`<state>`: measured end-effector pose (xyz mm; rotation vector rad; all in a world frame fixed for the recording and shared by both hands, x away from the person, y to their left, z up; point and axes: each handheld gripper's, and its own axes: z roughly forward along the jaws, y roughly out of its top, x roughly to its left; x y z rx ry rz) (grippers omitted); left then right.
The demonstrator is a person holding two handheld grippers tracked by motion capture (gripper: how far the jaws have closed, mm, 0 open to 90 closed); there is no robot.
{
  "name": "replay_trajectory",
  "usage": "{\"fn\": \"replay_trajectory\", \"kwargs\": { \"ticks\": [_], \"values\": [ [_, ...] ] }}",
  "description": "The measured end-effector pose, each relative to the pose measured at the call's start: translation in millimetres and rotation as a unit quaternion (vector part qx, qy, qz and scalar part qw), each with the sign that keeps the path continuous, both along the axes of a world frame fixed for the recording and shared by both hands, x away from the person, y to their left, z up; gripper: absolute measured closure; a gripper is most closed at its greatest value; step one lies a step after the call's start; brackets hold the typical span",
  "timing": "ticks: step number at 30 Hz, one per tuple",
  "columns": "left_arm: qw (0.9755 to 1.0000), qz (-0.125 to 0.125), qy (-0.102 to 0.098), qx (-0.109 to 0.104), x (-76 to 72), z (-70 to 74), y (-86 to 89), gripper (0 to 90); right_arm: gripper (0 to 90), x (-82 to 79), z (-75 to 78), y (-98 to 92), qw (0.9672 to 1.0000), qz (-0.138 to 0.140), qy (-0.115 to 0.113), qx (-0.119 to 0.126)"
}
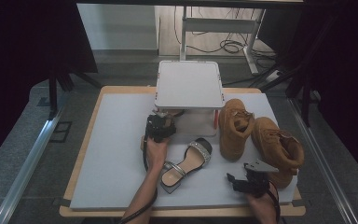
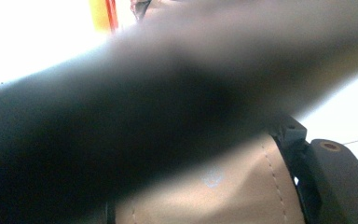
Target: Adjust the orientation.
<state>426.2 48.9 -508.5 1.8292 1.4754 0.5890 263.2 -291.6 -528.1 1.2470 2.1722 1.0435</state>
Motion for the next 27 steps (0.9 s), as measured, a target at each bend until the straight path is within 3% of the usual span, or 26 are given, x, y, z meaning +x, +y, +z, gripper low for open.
{"fn": "replay_trajectory", "kwargs": {
  "ticks": [8, 17, 21, 27],
  "values": [
    [0.9995, -0.020, 0.003, -0.023, -0.8, -0.5, 4.0, 32.3, 16.2, 0.0, 0.0, 0.0, 1.0000, 0.000, 0.000, 0.000],
    [0.9989, -0.039, -0.001, -0.027, -9.9, 0.5, 9.4, 29.8, 16.2, -0.1, 0.0, 0.0, 1.0000, 0.000, 0.000, 0.000],
    [0.9988, -0.045, 0.000, -0.019, -15.2, 2.5, 12.6, 30.8, 16.2, -0.1, 0.0, 0.0, 1.0000, 0.000, 0.000, 0.000],
    [0.9981, -0.056, -0.002, -0.026, -24.6, 7.3, 21.0, 33.4, 16.2, 0.0, 0.0, 0.0, 1.0000, 0.000, 0.000, 0.000]
  ]
}}
